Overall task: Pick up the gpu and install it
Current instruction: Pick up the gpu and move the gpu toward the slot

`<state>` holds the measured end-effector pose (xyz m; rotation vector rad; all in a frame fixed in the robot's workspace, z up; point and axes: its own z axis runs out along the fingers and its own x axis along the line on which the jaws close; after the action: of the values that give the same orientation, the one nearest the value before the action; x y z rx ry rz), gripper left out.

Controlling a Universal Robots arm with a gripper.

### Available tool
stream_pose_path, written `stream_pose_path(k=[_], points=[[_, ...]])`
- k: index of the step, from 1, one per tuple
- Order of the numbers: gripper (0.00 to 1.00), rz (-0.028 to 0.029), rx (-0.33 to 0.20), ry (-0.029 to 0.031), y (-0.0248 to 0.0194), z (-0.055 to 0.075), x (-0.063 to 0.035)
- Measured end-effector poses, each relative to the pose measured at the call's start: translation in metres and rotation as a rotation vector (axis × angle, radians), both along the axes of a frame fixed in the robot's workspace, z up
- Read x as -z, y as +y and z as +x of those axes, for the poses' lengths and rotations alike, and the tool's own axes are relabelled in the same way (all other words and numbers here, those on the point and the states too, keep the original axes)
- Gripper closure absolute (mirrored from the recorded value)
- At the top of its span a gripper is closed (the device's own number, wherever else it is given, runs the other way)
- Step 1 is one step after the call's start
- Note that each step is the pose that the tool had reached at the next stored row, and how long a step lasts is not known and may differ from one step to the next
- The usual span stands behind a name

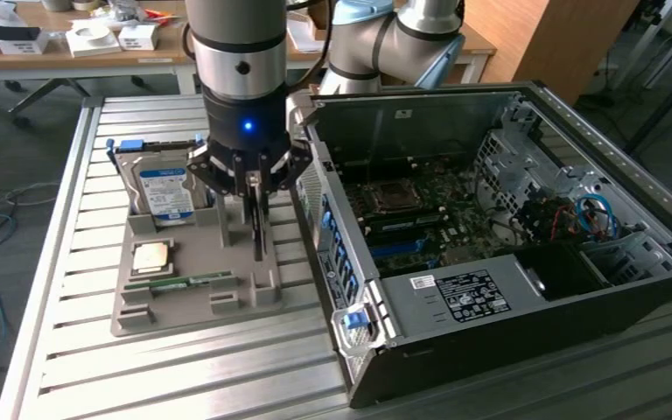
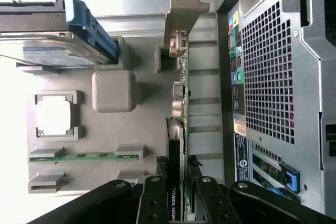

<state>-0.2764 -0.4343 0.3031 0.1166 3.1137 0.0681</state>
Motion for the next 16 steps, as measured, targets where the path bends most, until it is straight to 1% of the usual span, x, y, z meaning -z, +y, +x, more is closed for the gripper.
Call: stream_pose_path(k=[5,16], points=[[0.74,0.0000,0.000,-0.0001,0.0000,0.000,-0.0050],[0.74,0.0000,0.000,-0.0001,0.0000,0.000,-0.0234]])
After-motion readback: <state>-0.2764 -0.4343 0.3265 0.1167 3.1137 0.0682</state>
